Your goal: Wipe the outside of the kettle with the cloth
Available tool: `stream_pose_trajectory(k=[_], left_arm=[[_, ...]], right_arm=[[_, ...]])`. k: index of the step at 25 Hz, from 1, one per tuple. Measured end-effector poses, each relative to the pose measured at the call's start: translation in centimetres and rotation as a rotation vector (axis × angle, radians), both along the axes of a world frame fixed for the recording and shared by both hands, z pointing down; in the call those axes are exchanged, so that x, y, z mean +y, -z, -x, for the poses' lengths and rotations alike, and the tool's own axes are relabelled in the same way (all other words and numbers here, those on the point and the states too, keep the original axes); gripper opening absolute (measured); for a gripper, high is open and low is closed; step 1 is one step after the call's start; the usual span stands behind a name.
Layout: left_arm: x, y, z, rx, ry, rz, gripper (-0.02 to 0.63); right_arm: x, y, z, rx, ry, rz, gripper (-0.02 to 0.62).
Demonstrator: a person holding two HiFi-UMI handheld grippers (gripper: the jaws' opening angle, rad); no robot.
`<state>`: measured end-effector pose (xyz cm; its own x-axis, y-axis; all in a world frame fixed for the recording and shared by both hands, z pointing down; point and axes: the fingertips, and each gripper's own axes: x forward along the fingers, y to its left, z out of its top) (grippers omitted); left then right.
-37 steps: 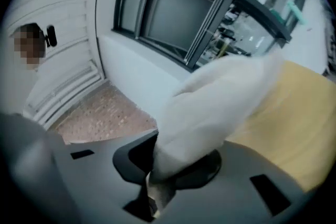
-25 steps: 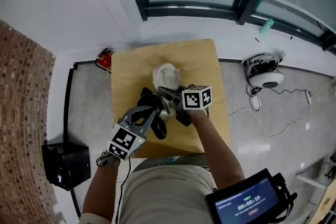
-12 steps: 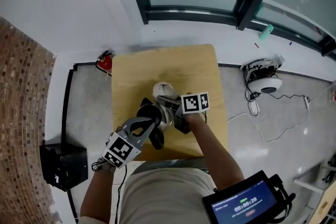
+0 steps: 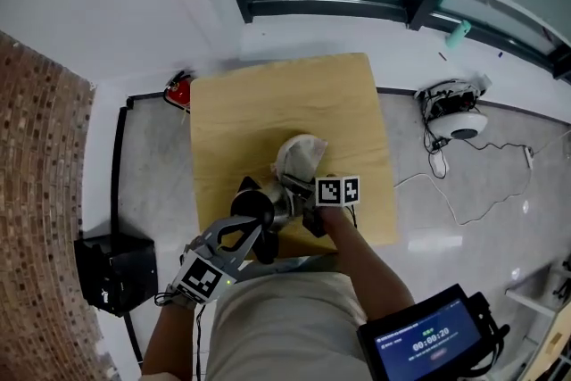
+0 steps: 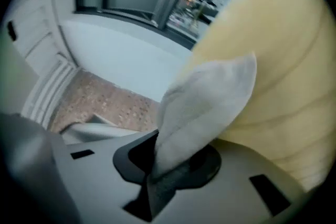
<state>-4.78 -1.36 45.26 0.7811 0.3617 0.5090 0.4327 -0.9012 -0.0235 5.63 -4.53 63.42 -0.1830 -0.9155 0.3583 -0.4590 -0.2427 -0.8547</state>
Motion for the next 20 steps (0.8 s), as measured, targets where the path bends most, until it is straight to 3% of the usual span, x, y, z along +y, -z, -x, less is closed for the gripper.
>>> stream_pose_trajectory(k=[1, 2, 3, 4, 5, 6, 7, 8, 10, 11, 12, 13, 15, 16, 17, 18, 20], left_arm=[[0.1, 0.0, -0.1, -0.001, 0.008, 0.003, -0.003], [0.2, 0.1, -0.2, -0.003, 0.014, 0.004, -0.003], [0.2, 0.1, -0.3, -0.002, 0.017, 0.004, -0.003], [0.1, 0.1, -0.4, 0.001, 0.016, 0.003, -0.003], [0.0, 0.1, -0.3, 0.004, 0.014, 0.004, -0.003], [-0.1, -0.1, -0.3, 0.004, 0.012, 0.005, -0.003], [-0.1, -0.2, -0.2, 0.001, 0.012, 0.004, -0.003], [-0.1, -0.4, -0.1, -0.002, 0.012, 0.004, -0.003], [-0.2, -0.5, -0.1, -0.003, 0.020, 0.002, -0.003], [-0.2, -0.5, -0.1, 0.000, 0.026, -0.002, -0.003], [-0.2, -0.4, -0.3, 0.004, 0.033, -0.004, -0.002], [-0.2, -0.2, -0.4, 0.008, 0.038, -0.005, -0.003], [-0.2, -0.1, -0.6, 0.014, 0.041, -0.002, -0.003], [-0.2, -0.2, -0.4, 0.012, 0.044, 0.002, -0.003], [-0.2, -0.3, -0.3, 0.009, 0.047, 0.007, -0.003], [-0.2, -0.3, -0.2, 0.007, 0.049, 0.012, -0.003], [-0.2, -0.1, -0.4, 0.010, 0.052, 0.018, -0.003]], right_arm=[[0.1, -1.7, 0.0, -0.014, 0.037, 0.071, 0.078], [0.0, -0.9, 0.1, -0.001, 0.062, 0.076, 0.078], [-0.5, 2.3, 0.3, 0.013, 0.071, -0.001, 0.078], [-1.3, 7.1, 0.8, 0.027, 0.074, -0.138, 0.078], [-1.9, 11.8, 1.5, 0.063, 0.087, -0.279, 0.078], [-2.3, 14.6, 2.3, 0.129, 0.110, -0.361, 0.080], [-2.5, 14.7, 2.7, 0.203, 0.122, -0.354, 0.078], [-2.3, 12.1, 2.3, 0.240, 0.107, -0.273, 0.078], [-1.3, 4.3, 0.4, 0.154, 0.026, -0.042, 0.078], [-0.6, 2.4, -0.1, 0.095, -0.016, 0.024, 0.078], [-0.1, 3.4, 0.0, 0.073, -0.053, 0.009, 0.078], [0.3, 6.9, 0.6, 0.093, -0.083, -0.083, 0.078], [0.7, 14.7, 2.8, 0.231, -0.123, -0.305, 0.078], [1.0, 15.8, 3.5, 0.317, -0.147, -0.332, 0.080], [1.5, 14.2, 3.4, 0.359, -0.185, -0.286, 0.080], [2.0, 10.5, 2.5, 0.327, -0.230, -0.185, 0.078], [2.9, 3.0, 0.6, 0.153, -0.274, 0.042, 0.078]])
